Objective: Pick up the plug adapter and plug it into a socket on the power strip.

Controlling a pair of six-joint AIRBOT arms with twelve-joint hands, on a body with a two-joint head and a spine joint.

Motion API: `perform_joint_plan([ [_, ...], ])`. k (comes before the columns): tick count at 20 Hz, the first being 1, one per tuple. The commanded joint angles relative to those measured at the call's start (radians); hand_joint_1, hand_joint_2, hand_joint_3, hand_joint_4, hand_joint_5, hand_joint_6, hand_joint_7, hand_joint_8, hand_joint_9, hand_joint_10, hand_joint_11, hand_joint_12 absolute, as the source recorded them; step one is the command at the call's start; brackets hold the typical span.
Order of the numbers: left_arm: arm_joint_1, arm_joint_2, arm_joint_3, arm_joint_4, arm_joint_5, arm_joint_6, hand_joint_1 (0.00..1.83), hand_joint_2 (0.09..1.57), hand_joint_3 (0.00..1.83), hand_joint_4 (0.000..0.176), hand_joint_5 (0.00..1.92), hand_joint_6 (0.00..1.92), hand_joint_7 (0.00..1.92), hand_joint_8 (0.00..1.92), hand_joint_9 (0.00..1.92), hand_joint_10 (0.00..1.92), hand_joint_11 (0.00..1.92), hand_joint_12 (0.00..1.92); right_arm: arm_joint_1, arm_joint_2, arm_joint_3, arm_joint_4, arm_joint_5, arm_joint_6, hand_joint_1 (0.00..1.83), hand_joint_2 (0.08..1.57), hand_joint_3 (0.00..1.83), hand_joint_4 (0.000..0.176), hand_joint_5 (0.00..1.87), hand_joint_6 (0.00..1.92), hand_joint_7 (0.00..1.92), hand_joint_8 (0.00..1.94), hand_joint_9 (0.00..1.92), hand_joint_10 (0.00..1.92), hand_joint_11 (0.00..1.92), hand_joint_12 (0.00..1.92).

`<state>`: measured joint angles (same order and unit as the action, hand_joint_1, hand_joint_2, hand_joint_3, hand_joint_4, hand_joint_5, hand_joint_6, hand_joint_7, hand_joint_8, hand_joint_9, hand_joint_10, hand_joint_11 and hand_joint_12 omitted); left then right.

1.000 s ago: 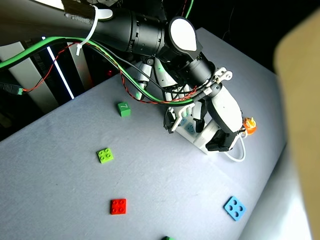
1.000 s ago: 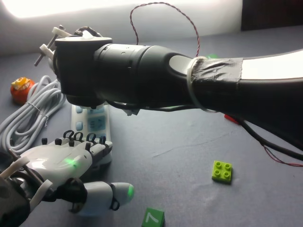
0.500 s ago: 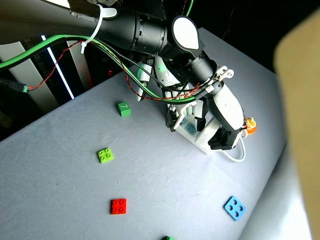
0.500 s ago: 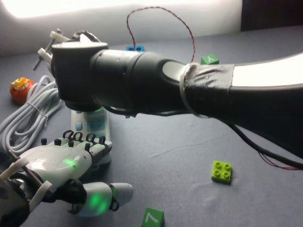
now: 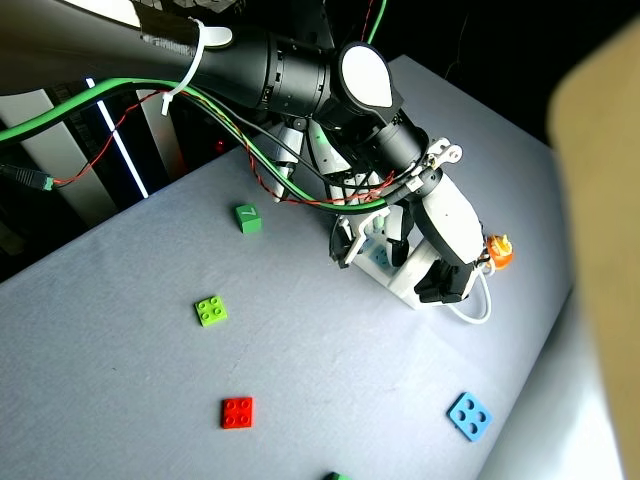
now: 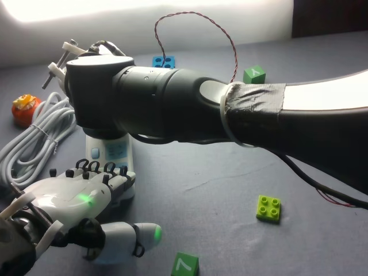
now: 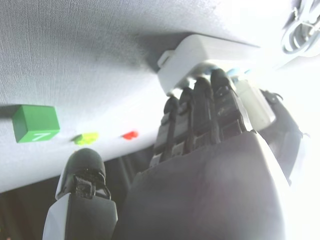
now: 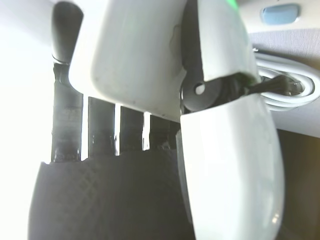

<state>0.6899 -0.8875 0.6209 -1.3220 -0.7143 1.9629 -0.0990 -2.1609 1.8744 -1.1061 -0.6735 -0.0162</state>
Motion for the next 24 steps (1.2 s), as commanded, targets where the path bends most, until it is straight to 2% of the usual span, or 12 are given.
perform_joint_plan([
  [1,0.003,0.004,-0.006,0.007,-0.017,-0.003,0.0,1.2,0.0,0.0,0.08,0.0,0.11,0.01,0.07,0.0,0.0,0.16,-0.025,-0.002,0.002,-0.017,0.04,0.01,1.39,1.07,0.0,0.0,0.97,0.86,1.11,0.8,1.01,1.05,0.76,1.19],
  [6,0.003,0.004,-0.006,0.007,-0.018,-0.003,0.0,1.19,0.0,0.0,0.06,0.01,0.1,0.01,0.07,0.0,0.0,0.16,-0.024,0.0,0.002,-0.016,0.046,0.018,1.39,1.07,0.0,0.0,0.97,0.85,1.12,0.81,1.0,1.06,0.75,1.19],
  [10,0.002,0.005,-0.005,0.007,-0.019,-0.004,0.0,1.19,0.0,0.0,0.05,0.0,0.09,0.0,0.06,0.0,0.0,0.12,-0.014,0.008,0.001,0.053,0.05,-0.005,1.39,1.07,0.0,0.0,0.97,0.86,1.11,0.8,1.0,1.05,0.75,1.19],
  [11,0.002,0.005,-0.005,0.007,-0.019,-0.004,0.0,1.19,0.0,0.0,0.06,0.0,0.1,0.0,0.07,0.0,0.0,0.17,-0.013,0.01,0.001,0.053,0.053,-0.005,1.39,1.07,0.0,0.0,0.99,0.83,1.12,0.79,1.01,1.04,0.76,1.19],
  [17,0.003,0.005,-0.003,0.007,-0.019,-0.005,0.0,1.2,0.0,0.0,0.03,0.0,0.06,0.0,0.04,0.0,0.0,0.13,-0.011,0.024,-0.009,0.053,0.06,-0.004,1.39,1.07,0.0,0.0,0.96,0.87,1.11,0.8,1.01,1.06,0.76,1.18],
  [20,0.003,0.005,-0.003,0.007,-0.019,-0.005,0.0,1.2,0.0,0.0,0.05,0.01,0.08,0.01,0.05,0.0,0.0,0.13,-0.01,0.028,-0.017,0.053,0.061,-0.004,1.39,1.06,0.0,0.0,1.0,0.81,1.15,0.72,1.02,1.05,0.77,1.16],
  [24,0.002,0.005,-0.003,0.007,-0.019,-0.006,0.0,1.2,0.0,0.0,0.05,0.0,0.09,0.0,0.06,0.0,0.0,0.14,-0.006,0.035,-0.026,0.053,0.061,-0.003,1.39,1.07,0.0,0.0,0.98,0.86,1.13,0.76,1.01,1.05,0.76,1.15],
])
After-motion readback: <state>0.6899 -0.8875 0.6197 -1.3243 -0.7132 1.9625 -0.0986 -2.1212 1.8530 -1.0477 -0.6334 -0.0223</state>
